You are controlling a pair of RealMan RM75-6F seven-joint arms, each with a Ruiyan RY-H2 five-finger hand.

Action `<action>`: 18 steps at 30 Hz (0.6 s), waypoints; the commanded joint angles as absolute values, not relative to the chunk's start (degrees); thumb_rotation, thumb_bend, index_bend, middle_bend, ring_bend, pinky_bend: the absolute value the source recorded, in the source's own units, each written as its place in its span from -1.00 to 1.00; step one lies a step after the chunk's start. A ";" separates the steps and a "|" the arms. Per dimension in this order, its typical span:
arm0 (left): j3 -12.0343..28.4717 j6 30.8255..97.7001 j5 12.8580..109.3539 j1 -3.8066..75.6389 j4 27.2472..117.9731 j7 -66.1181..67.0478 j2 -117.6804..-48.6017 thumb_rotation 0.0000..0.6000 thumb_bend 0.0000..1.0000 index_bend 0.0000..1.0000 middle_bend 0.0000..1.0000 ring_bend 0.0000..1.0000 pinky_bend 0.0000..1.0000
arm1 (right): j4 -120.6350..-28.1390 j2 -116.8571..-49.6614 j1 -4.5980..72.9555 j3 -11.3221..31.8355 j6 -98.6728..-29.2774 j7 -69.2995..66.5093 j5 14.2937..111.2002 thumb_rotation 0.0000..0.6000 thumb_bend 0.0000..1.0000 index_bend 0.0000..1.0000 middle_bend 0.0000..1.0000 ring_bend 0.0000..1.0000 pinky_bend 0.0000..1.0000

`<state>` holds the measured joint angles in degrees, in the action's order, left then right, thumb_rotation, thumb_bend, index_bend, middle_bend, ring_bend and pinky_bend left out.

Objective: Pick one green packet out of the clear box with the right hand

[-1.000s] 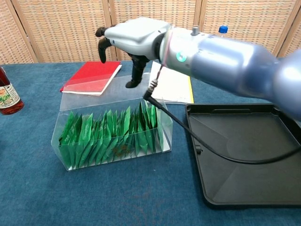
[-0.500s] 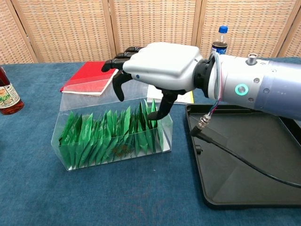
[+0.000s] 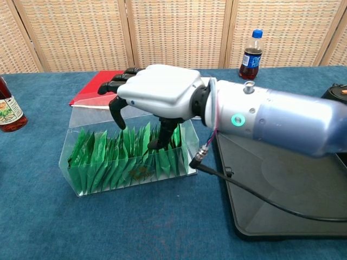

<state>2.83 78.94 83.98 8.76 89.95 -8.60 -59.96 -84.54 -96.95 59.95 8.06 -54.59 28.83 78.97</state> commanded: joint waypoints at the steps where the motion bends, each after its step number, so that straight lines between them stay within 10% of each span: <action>1: 2.84 78.95 83.95 8.76 89.92 -8.71 -59.93 1.00 -0.86 -1.00 -1.00 -1.00 -1.00 | -82.90 -98.73 60.28 8.86 -54.11 29.41 78.07 1.00 -0.27 -0.11 -0.72 -1.00 -1.00; 18: 2.80 78.88 83.89 8.87 89.86 -9.00 -59.83 1.00 -0.85 -1.00 -1.00 -1.00 -1.00 | -79.67 -101.56 60.57 9.82 -52.52 30.71 76.81 1.00 -0.27 -0.11 -0.72 -1.00 -1.00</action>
